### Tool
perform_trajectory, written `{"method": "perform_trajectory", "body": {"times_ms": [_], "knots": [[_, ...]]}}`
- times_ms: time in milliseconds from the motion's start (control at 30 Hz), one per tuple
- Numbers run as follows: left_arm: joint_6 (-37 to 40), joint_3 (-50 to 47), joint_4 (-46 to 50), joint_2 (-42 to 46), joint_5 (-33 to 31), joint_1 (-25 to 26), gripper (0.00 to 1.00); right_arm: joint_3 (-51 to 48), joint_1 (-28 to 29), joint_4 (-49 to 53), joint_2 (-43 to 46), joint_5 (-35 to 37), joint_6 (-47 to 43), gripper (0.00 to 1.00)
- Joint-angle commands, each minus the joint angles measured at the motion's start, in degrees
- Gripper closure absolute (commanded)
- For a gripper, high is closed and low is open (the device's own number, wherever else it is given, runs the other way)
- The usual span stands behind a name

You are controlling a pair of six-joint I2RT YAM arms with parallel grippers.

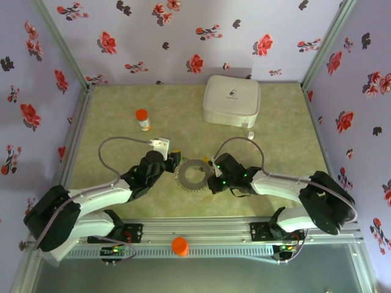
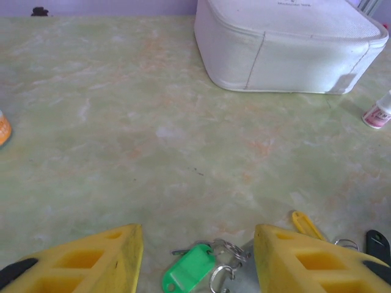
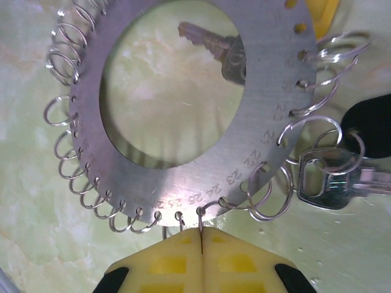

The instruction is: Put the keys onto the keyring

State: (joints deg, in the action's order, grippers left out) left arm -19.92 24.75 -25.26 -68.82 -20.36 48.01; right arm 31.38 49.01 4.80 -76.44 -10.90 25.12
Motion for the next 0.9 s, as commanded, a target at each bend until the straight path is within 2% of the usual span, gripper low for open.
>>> {"method": "perform_trajectory", "body": {"times_ms": [0,167,300,533,633,767,867], "knots": [[3.24,-0.06,0.99,2.02,-1.79,0.33,0.49,2.39,0.61,4.87,3.90,2.60,-7.34,1.00],[8.10,-1.07,0.66,4.66,-1.40,0.27,0.46,5.27,2.30,8.90,8.50,3.82,-16.37,1.00],[14.57,-3.54,-1.33,7.70,2.09,-0.62,0.48,7.05,2.42,10.14,11.48,2.64,-24.09,1.00],[21.43,-2.37,4.18,13.42,16.82,-4.09,0.60,9.73,2.32,9.44,13.97,-0.13,-34.33,1.00],[25.22,-1.53,5.53,14.69,21.87,-4.67,0.70,11.31,2.33,9.18,13.87,-1.89,-38.30,1.00],[34.55,-0.50,8.11,15.51,34.25,-4.93,0.74,12.81,2.39,8.06,13.57,-6.68,-43.27,1.00],[38.21,-0.19,7.93,15.89,38.23,-4.94,0.77,13.50,2.41,7.81,13.83,-8.97,-46.08,1.00]]}}
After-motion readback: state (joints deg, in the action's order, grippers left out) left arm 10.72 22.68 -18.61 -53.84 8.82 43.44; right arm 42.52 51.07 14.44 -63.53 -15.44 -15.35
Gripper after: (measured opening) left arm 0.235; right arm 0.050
